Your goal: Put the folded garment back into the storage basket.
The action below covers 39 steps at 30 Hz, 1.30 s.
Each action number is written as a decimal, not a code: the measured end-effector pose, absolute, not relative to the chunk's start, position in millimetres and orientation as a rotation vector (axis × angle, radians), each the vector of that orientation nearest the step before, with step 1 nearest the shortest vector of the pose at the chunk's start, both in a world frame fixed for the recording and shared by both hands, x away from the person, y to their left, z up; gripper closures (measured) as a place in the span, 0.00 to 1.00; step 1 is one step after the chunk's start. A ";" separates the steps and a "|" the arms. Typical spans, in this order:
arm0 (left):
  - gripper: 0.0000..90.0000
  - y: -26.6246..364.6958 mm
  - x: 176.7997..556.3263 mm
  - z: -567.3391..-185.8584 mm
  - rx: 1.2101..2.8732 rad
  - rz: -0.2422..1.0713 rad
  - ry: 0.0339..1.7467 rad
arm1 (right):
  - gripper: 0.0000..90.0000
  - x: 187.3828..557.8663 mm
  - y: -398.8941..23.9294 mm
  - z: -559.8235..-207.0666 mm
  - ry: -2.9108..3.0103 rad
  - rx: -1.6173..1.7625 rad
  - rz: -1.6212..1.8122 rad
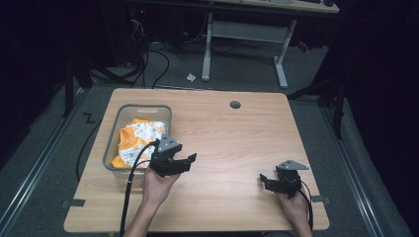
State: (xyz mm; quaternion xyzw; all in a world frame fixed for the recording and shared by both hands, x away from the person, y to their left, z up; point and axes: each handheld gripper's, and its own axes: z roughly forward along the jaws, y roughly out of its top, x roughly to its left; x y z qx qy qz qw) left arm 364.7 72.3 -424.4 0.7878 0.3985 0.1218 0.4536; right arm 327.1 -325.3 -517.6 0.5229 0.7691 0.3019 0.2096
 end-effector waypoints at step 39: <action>0.41 36.1 351.8 -493.0 2.026 0.242 0.999 | 0.27 327.1 -325.2 -517.7 2.138 1.455 0.840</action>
